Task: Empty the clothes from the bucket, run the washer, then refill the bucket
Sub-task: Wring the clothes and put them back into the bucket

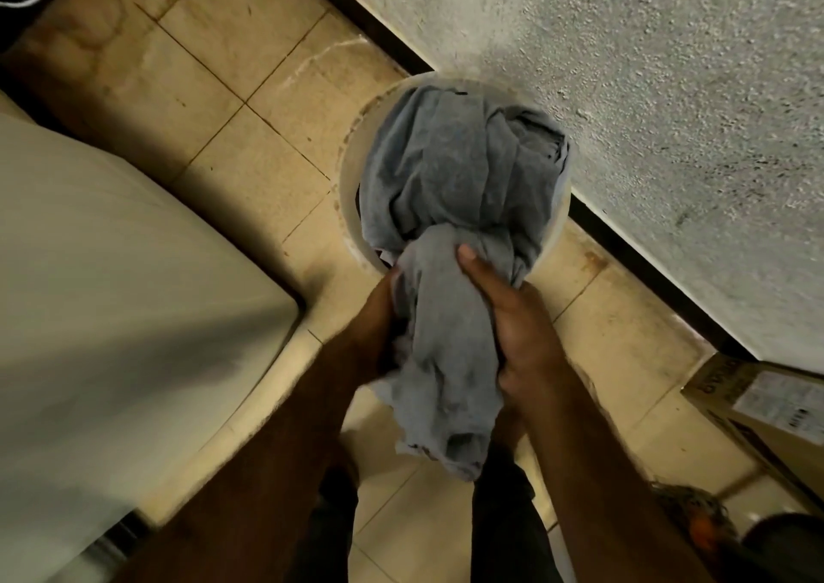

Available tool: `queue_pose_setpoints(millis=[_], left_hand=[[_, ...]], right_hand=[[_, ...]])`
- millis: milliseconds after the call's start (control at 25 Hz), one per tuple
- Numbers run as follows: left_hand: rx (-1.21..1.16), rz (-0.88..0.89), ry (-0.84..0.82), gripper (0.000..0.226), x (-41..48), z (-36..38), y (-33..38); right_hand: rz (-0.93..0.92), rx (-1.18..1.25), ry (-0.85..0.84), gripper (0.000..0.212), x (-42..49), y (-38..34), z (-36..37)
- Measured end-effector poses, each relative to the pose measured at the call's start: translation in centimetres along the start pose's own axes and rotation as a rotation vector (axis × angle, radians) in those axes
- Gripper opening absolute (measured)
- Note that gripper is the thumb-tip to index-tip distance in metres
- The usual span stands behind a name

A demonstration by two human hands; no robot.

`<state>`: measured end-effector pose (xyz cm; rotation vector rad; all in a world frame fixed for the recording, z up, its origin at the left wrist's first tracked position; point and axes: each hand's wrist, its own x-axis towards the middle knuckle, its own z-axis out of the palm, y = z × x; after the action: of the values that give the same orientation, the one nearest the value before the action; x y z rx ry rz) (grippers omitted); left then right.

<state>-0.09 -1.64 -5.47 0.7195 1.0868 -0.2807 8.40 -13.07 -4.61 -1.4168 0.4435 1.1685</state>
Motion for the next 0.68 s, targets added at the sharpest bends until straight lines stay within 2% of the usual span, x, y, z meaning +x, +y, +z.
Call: queue_pose_setpoints(millis=[80,160,200,240,320,360,440,480,560,600,680], left_hand=[[-0.166,-0.107,-0.051,0.059,-1.6,0.1,-1.4],[-0.180,-0.192,-0.053,0.072,-1.9,0.1,-2.7],[-0.163,-0.209,-0.067,0.070,-2.0,-0.1,-3.0],[-0.134,-0.216,-0.093,0.066,-1.8,-0.4,-3.3],[-0.007,-0.164,-0.114,0.041,-1.6,-0.3,-3.3],[0.042,-0.094,-0.084,0.027,-1.5,0.1,-3.0],[0.014,0.058,-0.019,0.024,-0.6,1.1,-2.3],[-0.062,0.121,-0.010,0.033,0.1,1.4,-2.1],[-0.202,0.192,0.006,0.047,1.3,2.3,-1.0],[-0.226,0.199,0.018,0.043,1.8,2.7,-0.4],[-0.262,0.115,0.046,0.022,2.2,3.8,0.9]], right_hand=[[0.032,0.053,0.134,0.081,2.0,-0.6,0.6],[0.024,0.118,0.155,0.105,4.0,-0.7,1.2],[0.012,0.129,0.142,0.105,4.6,-0.8,1.5],[0.014,0.113,0.151,0.096,5.3,-0.7,1.5],[0.012,-0.013,0.172,0.071,6.0,-1.0,1.5],[-0.016,-0.117,0.155,0.067,5.9,-1.1,1.2],[-0.015,-0.296,0.030,0.082,4.8,-1.7,0.6],[0.067,-0.262,-0.080,0.091,4.3,-1.9,0.0],[0.214,-0.132,-0.286,0.080,2.2,-1.5,-1.6],[0.207,-0.194,-0.347,0.072,1.1,-1.1,-2.5],[0.112,-0.471,-0.335,0.058,-0.8,-0.4,-4.0]])
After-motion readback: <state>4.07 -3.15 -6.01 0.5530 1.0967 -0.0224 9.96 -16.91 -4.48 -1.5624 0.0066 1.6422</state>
